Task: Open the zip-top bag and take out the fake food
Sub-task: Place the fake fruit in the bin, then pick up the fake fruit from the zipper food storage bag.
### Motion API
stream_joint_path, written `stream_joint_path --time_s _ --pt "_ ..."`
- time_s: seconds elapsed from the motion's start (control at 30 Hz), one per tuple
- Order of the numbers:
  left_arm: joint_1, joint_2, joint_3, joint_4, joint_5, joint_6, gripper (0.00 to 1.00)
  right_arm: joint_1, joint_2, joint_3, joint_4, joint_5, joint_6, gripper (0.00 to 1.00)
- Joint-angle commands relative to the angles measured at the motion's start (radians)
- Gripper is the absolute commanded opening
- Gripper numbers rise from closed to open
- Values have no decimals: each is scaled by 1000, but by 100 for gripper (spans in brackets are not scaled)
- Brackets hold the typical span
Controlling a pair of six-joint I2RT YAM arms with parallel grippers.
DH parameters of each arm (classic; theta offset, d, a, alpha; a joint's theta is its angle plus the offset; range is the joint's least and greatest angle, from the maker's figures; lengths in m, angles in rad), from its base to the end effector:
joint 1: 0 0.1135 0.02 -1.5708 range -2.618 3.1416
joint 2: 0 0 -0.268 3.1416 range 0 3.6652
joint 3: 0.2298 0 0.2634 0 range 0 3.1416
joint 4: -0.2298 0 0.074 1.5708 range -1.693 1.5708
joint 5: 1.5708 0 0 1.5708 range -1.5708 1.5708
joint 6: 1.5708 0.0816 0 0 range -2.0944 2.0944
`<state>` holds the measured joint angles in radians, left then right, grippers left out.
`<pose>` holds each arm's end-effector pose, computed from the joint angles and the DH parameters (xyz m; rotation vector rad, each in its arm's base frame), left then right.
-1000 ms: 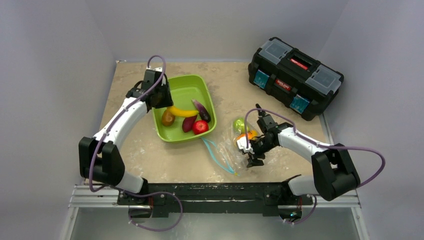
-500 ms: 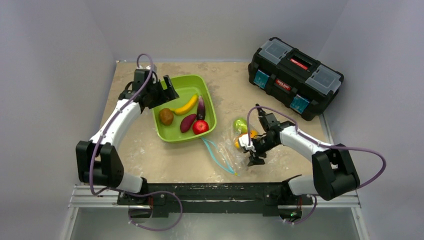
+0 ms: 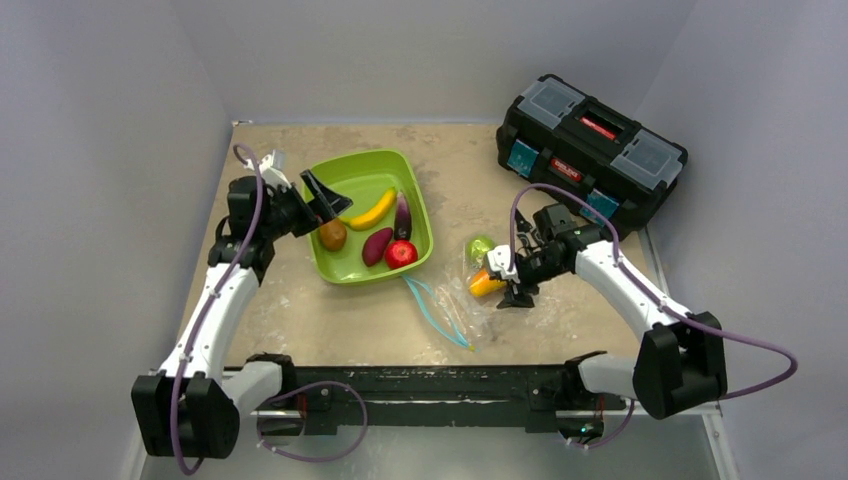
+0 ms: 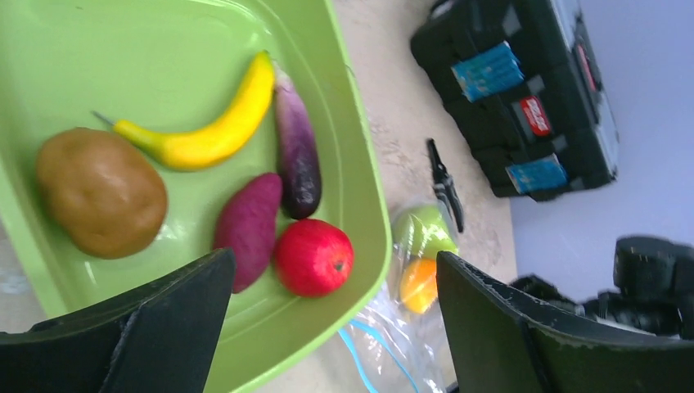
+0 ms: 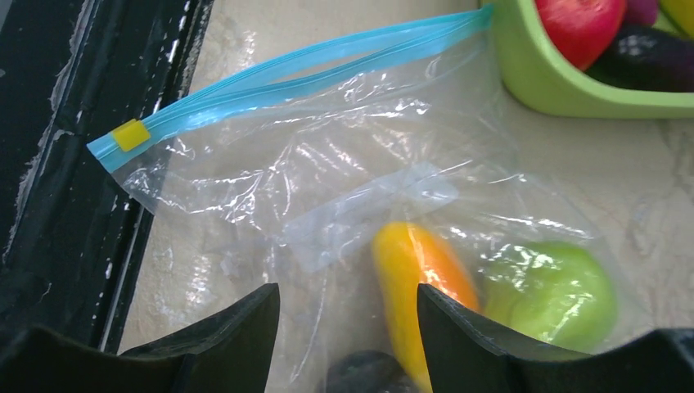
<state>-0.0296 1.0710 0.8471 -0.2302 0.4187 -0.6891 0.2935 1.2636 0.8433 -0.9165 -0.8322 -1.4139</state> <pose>0.2873 -0.0417 0.2851 -0.4116 2.0538 -0.8691 0.2003 0.1236 0.1937 -1.8962 1.4876 0.7507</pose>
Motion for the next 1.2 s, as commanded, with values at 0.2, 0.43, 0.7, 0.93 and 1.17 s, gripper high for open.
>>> stream_joint_path --time_s 0.2,0.43,0.7,0.93,1.17 --pt "-189 -186 -167 56 146 14 90 -46 68 165 -9 19 33 60" --pt "-340 -217 -295 123 119 -10 83 -50 121 139 62 123 54 59" --pt "-522 -113 -322 162 55 11 58 -51 167 98 143 201 97 58" --pt "-633 48 -288 231 32 11 42 -51 192 62 182 231 104 54" --pt "-718 197 -211 281 9 7 37 -51 206 22 211 239 104 51"
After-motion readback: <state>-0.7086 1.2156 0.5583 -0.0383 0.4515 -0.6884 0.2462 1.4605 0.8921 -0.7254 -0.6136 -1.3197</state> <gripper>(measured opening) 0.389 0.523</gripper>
